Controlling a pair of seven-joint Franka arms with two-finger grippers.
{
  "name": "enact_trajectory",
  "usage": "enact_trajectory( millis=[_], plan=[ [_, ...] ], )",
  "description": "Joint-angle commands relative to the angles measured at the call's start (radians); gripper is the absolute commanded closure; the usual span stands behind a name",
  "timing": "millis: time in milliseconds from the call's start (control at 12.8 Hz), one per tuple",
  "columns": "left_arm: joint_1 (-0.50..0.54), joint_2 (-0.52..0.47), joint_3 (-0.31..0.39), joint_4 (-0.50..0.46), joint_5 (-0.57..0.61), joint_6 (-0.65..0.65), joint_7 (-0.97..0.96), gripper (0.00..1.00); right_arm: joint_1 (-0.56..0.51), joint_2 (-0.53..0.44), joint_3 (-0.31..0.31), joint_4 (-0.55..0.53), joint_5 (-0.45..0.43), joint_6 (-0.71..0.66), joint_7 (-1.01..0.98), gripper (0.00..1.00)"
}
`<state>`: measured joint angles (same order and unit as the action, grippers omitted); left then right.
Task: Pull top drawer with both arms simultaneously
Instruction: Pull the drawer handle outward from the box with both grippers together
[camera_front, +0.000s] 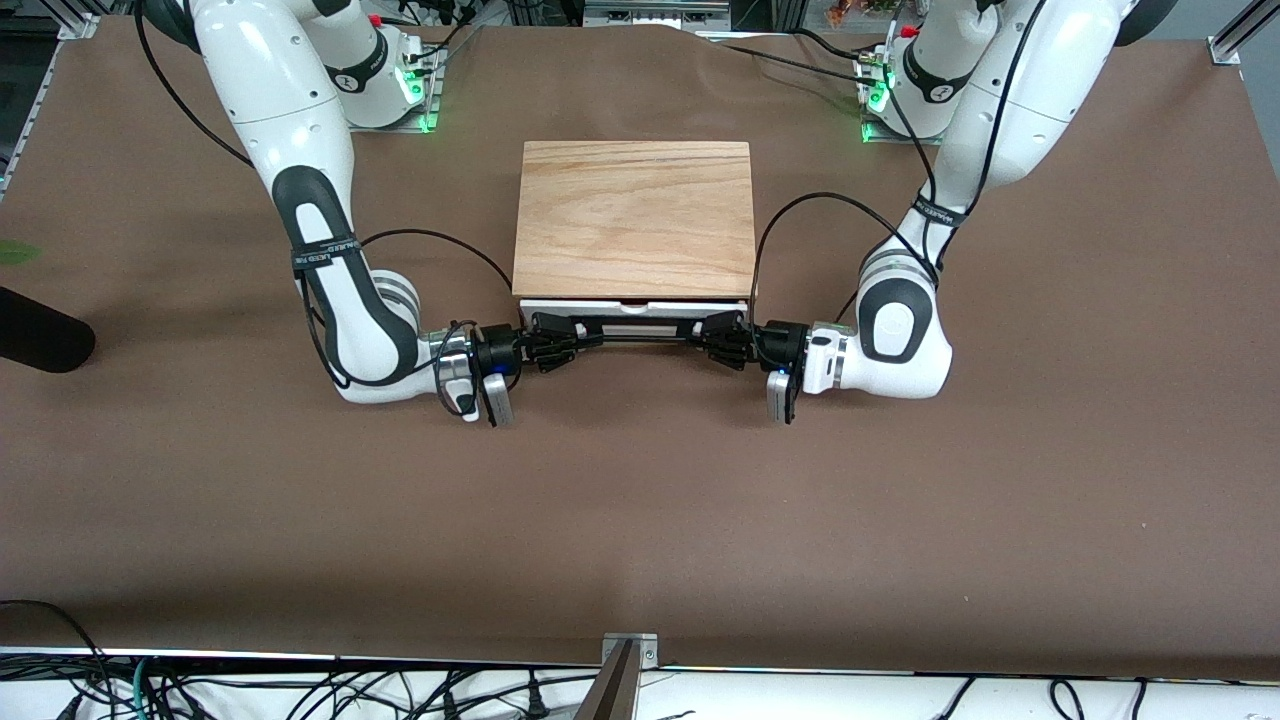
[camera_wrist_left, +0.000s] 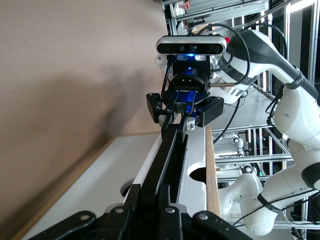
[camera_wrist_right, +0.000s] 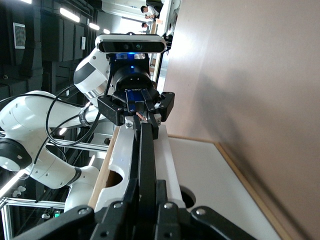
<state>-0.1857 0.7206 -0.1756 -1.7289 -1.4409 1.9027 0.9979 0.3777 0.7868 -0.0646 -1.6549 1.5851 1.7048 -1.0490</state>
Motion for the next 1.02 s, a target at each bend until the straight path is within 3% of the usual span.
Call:
enact_trajectory(
  millis=[0, 782, 939],
  plan=[
    [0.008, 0.059, 0.002, 0.127, -0.019, 0.064, -0.048, 0.9, -0.025, 0.084, 0.0, 0.119, 0.001, -0.004, 0.021, 1.0],
    [0.005, 0.266, 0.056, 0.454, -0.015, 0.075, -0.134, 0.91, -0.043, 0.184, 0.0, 0.362, 0.003, 0.054, 0.213, 1.0],
    [-0.001, 0.307, 0.073, 0.523, -0.015, 0.075, -0.157, 0.91, -0.042, 0.192, 0.0, 0.368, 0.07, 0.076, 0.214, 1.0]
  ],
)
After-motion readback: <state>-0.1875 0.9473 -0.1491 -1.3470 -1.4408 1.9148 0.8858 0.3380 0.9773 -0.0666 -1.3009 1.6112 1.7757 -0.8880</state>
